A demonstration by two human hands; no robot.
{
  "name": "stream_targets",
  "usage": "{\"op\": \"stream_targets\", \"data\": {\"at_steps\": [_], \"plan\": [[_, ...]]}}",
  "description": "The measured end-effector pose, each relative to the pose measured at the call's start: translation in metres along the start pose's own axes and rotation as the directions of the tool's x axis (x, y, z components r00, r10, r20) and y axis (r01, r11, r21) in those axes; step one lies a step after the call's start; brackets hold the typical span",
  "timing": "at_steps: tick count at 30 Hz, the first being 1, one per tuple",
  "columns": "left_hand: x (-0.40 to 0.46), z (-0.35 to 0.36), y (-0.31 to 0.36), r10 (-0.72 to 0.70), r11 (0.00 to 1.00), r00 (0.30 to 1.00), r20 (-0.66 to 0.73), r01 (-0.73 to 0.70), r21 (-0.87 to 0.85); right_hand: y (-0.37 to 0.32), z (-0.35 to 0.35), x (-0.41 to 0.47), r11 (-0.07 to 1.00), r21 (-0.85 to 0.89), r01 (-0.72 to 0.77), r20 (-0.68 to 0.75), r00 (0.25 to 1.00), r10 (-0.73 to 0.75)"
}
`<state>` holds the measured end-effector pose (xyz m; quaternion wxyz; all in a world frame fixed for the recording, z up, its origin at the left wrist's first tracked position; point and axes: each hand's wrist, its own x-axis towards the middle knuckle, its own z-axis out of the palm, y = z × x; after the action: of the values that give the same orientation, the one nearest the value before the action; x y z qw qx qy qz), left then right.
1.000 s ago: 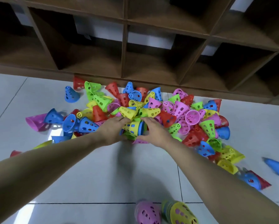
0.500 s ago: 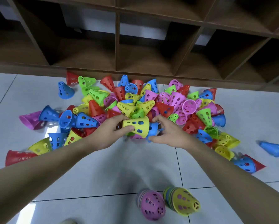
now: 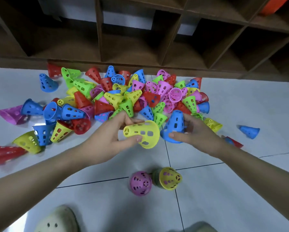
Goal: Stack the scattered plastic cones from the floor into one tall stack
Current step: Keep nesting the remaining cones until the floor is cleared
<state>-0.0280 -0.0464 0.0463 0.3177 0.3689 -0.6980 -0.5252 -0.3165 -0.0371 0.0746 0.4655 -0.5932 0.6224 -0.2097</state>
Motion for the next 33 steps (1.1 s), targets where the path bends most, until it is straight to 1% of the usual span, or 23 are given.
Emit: {"op": "stream_targets", "data": {"at_steps": [2, 4, 6, 9, 12, 14, 16, 18, 20, 21, 22, 24, 26, 29, 31, 33], "plan": [[-0.015, 0.003, 0.008, 0.016, 0.997, 0.994, 0.104, -0.024, 0.075, 0.01, 0.002, -0.03, 0.999, -0.04, 0.021, -0.015, 1.0, -0.021], [-0.027, 0.005, 0.01, -0.032, 0.975, 0.97, 0.241, -0.022, 0.22, 0.024, 0.007, -0.054, 0.99, -0.128, 0.056, 0.002, 0.998, -0.056], [-0.036, 0.011, 0.008, -0.035, 0.927, 0.944, 0.327, -0.091, 0.364, 0.039, 0.015, -0.07, 0.98, -0.183, 0.075, 0.023, 0.997, -0.072], [-0.044, 0.026, 0.002, 0.053, 0.83, 0.917, 0.395, -0.261, 0.493, 0.061, 0.027, -0.081, 0.976, -0.21, 0.053, 0.034, 0.998, -0.047], [-0.048, 0.039, -0.014, 0.097, 0.762, 0.898, 0.43, -0.345, 0.549, 0.085, 0.036, -0.082, 0.961, -0.274, 0.034, 0.078, 0.997, -0.013], [-0.047, 0.048, -0.024, 0.115, 0.732, 0.881, 0.459, -0.388, 0.561, 0.094, 0.037, -0.081, 0.958, -0.285, 0.043, 0.102, 0.995, -0.014], [-0.045, 0.052, -0.029, 0.077, 0.749, 0.863, 0.499, -0.38, 0.543, 0.093, 0.034, -0.077, 0.967, -0.248, 0.063, 0.096, 0.995, -0.04], [-0.039, 0.05, -0.034, 0.035, 0.822, 0.852, 0.522, -0.322, 0.47, 0.091, 0.03, -0.066, 0.981, -0.183, 0.066, 0.017, 0.998, -0.064], [-0.028, 0.043, -0.043, 0.007, 0.901, 0.874, 0.486, -0.217, 0.376, 0.095, 0.027, -0.046, 0.985, -0.154, 0.073, -0.079, 0.993, -0.085], [-0.021, 0.038, -0.051, 0.004, 0.911, 0.896, 0.443, -0.185, 0.367, 0.099, 0.027, -0.033, 0.986, -0.151, 0.068, -0.115, 0.99, -0.086], [-0.012, 0.033, -0.062, 0.011, 0.899, 0.922, 0.387, -0.179, 0.401, 0.104, 0.026, -0.018, 0.988, -0.146, 0.055, -0.143, 0.987, -0.076], [0.009, 0.022, -0.092, 0.025, 0.82, 0.962, 0.273, -0.176, 0.545, 0.116, 0.029, 0.013, 0.99, -0.139, 0.012, -0.181, 0.983, -0.037], [0.034, 0.009, -0.123, 0.005, 0.724, 0.979, 0.204, -0.144, 0.675, 0.125, 0.034, 0.042, 0.991, -0.117, -0.067, -0.217, 0.975, 0.041], [0.072, -0.004, -0.154, -0.072, 0.581, 0.975, 0.208, -0.129, 0.804, 0.133, 0.045, 0.08, 0.971, -0.024, -0.239, -0.254, 0.941, 0.225], [0.092, -0.005, -0.165, -0.164, 0.486, 0.957, 0.24, -0.134, 0.864, 0.136, 0.052, 0.099, 0.946, 0.045, -0.321, -0.263, 0.91, 0.321], [0.109, -0.002, -0.173, -0.259, 0.343, 0.928, 0.266, -0.169, 0.924, 0.137, 0.057, 0.114, 0.926, 0.09, -0.365, -0.265, 0.888, 0.376]]}}
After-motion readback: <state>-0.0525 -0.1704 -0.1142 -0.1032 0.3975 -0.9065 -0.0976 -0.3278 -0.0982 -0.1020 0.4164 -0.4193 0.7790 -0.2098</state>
